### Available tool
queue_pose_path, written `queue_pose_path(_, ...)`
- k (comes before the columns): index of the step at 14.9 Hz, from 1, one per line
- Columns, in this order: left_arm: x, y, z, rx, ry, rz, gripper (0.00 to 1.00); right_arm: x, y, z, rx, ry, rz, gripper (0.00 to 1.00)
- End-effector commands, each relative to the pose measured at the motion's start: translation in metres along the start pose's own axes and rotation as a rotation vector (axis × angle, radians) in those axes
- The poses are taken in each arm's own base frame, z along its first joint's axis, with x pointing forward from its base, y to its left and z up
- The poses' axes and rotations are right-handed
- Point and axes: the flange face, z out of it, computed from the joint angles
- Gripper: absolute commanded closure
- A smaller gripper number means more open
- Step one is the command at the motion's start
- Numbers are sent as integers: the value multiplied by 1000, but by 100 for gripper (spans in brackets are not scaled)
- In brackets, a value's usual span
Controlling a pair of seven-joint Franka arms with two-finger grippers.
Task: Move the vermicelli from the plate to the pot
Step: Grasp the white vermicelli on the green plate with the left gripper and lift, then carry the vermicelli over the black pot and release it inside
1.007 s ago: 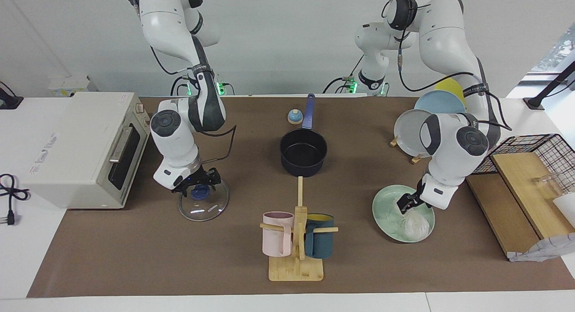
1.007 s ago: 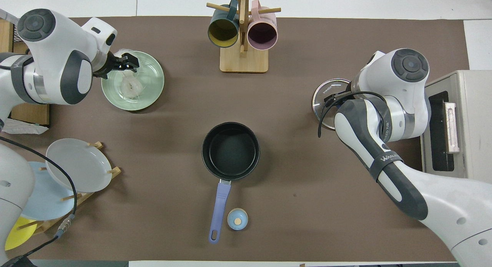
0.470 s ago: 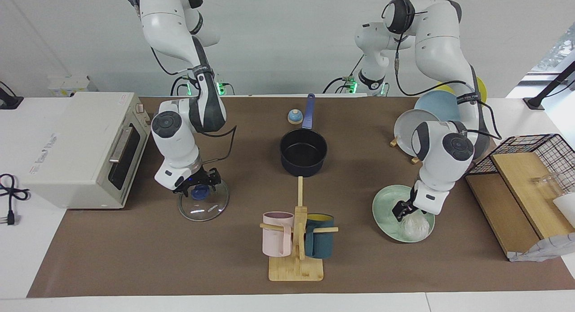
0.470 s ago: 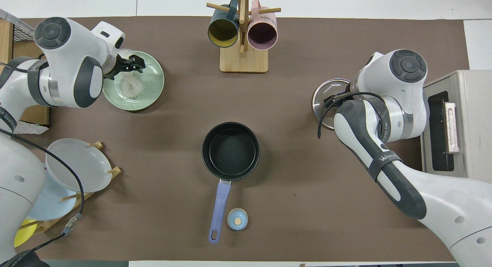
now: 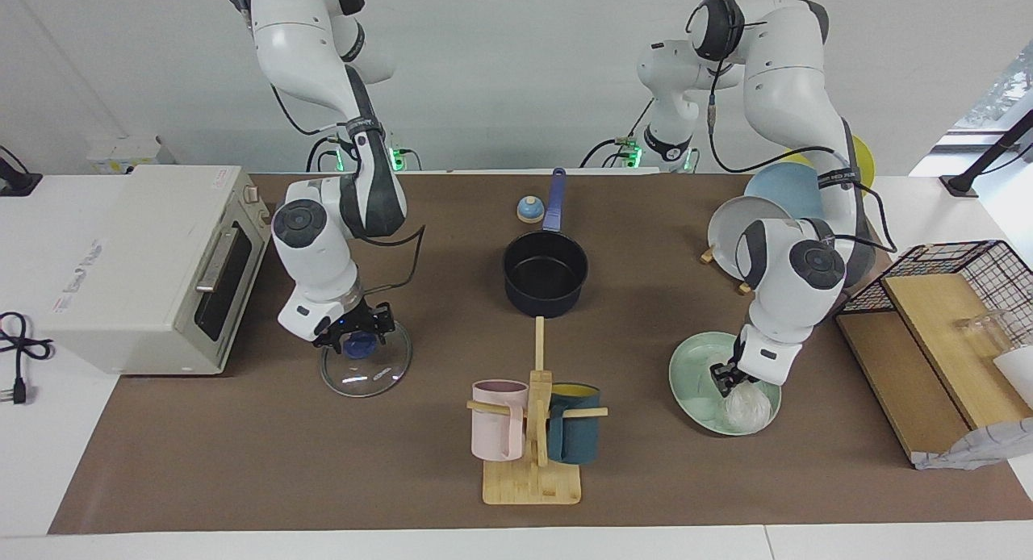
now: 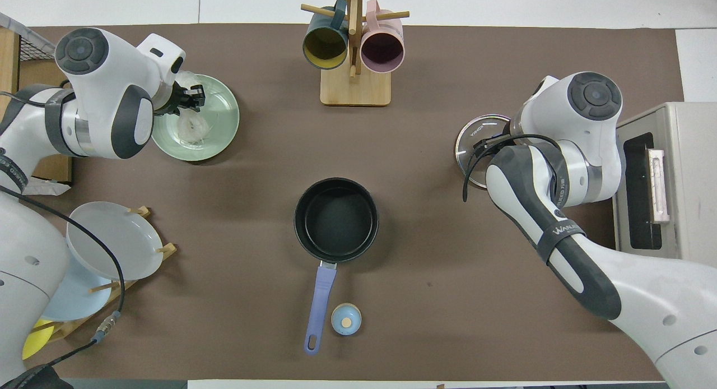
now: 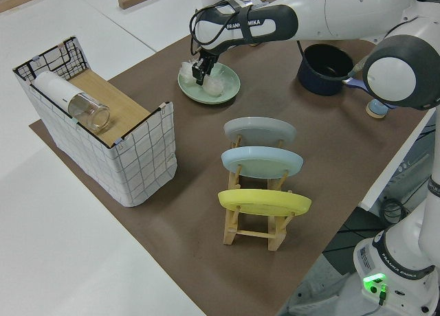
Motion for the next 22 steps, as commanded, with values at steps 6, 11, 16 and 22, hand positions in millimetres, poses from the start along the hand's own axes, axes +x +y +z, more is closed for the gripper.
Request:
queue_pose_path(6, 1, 19, -121, -58, -32, -15, 100, 0, -9, 1, 24, 17, -25, 42)
queue_pose_path(11, -71, 77, -259, -198, -153, -40, 100, 3, -16, -5, 29, 11, -31, 47)
queue_pose_path(16, -206, 194, -269, -156, -244, -19, 100, 10, -18, -49, 36, -18, -34, 53)
queue_pose_path(22, -293, 225, -170, -129, -247, -2, 100, -9, -21, -116, 42, -62, 14, 65)
